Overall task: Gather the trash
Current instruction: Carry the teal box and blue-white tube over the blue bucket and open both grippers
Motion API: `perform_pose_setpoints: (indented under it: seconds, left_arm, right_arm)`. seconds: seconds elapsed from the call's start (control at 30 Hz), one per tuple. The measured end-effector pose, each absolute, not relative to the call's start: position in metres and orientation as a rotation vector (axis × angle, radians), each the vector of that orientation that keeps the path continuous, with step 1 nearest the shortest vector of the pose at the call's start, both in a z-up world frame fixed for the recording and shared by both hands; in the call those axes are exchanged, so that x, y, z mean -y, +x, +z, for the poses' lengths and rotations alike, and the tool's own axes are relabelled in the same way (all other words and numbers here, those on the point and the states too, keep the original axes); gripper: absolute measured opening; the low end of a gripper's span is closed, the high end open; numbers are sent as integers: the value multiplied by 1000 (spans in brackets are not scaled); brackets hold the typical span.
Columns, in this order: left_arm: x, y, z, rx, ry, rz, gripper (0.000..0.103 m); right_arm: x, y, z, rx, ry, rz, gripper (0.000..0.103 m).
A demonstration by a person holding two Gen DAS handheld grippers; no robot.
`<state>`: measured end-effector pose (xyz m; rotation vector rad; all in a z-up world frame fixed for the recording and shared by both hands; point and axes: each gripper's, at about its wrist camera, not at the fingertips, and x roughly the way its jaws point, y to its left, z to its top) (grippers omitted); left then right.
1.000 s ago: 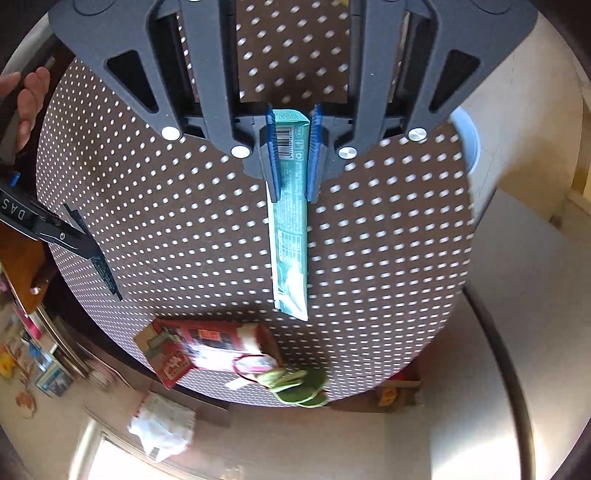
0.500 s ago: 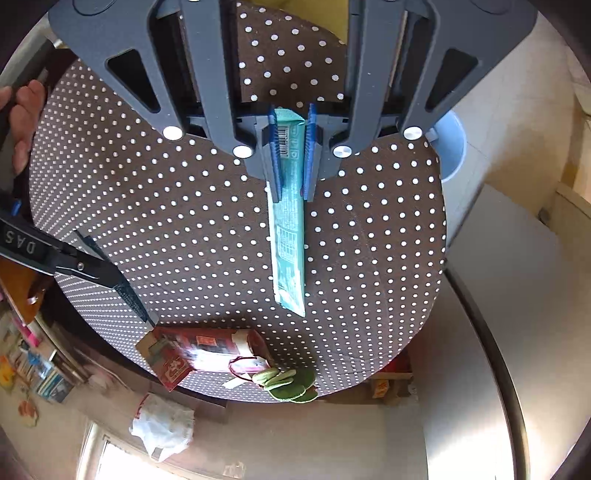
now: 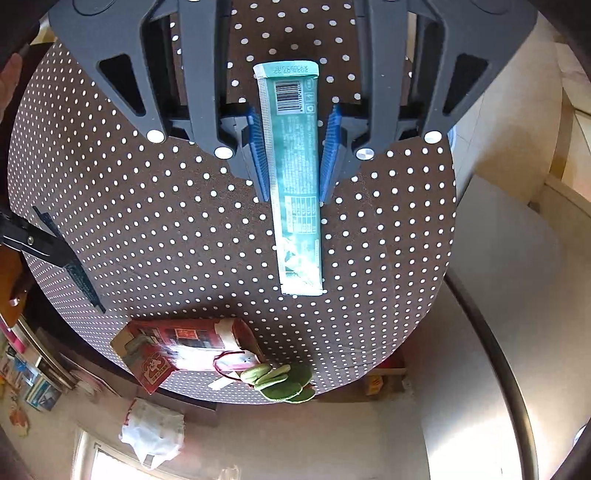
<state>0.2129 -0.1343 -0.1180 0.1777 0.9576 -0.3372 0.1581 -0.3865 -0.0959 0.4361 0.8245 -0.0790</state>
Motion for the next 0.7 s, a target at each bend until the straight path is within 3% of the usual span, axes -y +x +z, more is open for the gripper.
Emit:
perform_pose_setpoints:
  seconds: [0.33, 0.7]
  left_arm:
    - [108, 203, -111, -976, 122, -309, 27]
    - [44, 190, -103, -950, 35, -197, 27]
  right_arm:
    - [369, 157, -81, -798, 403, -26, 18]
    - [286, 181, -78, -831, 300, 136, 18]
